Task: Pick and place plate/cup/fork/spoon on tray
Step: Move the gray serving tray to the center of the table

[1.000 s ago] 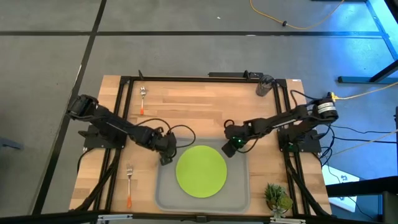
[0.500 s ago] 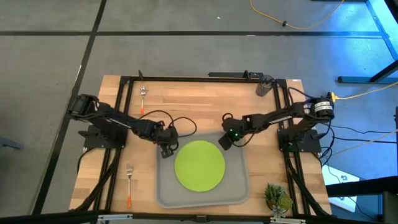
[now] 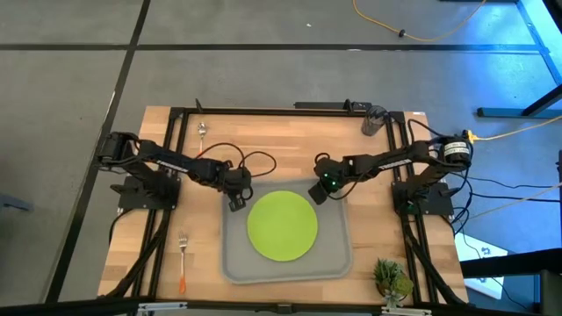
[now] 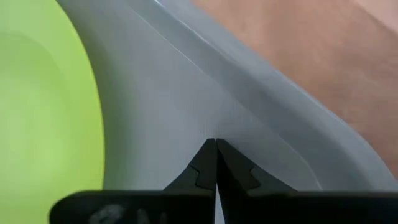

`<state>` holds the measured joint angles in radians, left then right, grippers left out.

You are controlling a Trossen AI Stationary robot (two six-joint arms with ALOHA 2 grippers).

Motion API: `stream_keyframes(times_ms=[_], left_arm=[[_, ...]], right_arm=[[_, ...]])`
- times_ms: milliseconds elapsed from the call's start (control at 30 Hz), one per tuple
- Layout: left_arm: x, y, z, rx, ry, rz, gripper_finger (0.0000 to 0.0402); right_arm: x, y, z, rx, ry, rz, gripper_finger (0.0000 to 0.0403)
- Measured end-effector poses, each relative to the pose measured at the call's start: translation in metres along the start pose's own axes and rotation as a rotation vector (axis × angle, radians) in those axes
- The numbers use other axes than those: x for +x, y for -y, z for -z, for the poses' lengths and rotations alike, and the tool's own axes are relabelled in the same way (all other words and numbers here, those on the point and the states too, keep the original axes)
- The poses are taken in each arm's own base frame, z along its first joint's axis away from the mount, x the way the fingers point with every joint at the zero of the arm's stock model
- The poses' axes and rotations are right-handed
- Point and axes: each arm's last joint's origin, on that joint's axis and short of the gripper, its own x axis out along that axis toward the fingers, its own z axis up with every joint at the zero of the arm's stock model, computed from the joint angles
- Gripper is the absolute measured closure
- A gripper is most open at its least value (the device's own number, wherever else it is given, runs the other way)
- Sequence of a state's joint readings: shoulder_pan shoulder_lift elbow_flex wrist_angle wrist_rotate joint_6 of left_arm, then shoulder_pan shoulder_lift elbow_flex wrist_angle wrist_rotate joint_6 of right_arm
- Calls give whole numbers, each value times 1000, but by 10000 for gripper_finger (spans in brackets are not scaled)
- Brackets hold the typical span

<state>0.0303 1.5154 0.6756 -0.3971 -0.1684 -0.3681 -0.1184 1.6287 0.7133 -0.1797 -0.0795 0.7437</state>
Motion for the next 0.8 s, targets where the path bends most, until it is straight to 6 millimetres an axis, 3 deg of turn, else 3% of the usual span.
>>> stream_keyframes(times_ms=[800], left_arm=[[8,-61,-24,-4,90,-128,401]], right_arm=[[-5,36,-32,0,113,75,397]])
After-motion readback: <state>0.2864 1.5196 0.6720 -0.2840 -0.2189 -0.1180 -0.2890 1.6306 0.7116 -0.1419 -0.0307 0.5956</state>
